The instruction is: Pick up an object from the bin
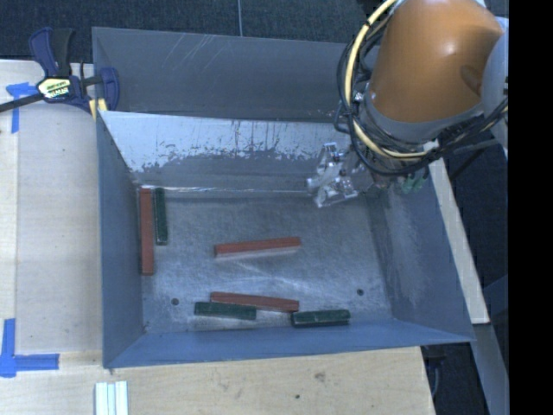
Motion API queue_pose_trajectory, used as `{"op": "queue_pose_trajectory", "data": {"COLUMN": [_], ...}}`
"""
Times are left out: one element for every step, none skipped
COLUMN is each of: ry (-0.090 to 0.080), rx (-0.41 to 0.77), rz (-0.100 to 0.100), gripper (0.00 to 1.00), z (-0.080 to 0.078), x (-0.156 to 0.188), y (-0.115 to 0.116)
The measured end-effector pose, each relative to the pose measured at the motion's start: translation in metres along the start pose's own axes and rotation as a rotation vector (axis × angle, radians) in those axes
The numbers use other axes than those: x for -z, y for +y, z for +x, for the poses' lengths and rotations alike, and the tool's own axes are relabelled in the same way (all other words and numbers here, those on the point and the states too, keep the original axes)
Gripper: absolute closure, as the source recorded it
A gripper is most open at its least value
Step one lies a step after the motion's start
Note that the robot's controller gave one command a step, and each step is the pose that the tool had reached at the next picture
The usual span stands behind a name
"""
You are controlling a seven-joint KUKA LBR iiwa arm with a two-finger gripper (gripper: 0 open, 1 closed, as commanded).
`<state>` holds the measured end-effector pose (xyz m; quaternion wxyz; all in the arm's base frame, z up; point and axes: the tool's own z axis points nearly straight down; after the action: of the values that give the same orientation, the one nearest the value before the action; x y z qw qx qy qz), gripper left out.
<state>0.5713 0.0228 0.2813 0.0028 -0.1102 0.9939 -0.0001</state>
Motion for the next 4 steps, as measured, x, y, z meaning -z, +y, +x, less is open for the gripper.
{"op": "queue_pose_trajectory", "data": {"ry": [0.005,0.002,0.002,0.01], "rx": [-0.135,-0.135,-0.134,-0.115], "rz": [-0.001,-0.001,-0.001,-0.001], "gripper": [0.0,0.0,0.0,0.0], "z": [-0.004,-0.005,-0.005,0.003], "x": [-0.12,-0.119,-0.12,-0.159], "y": [0.011,0.011,0.011,0.009]}}
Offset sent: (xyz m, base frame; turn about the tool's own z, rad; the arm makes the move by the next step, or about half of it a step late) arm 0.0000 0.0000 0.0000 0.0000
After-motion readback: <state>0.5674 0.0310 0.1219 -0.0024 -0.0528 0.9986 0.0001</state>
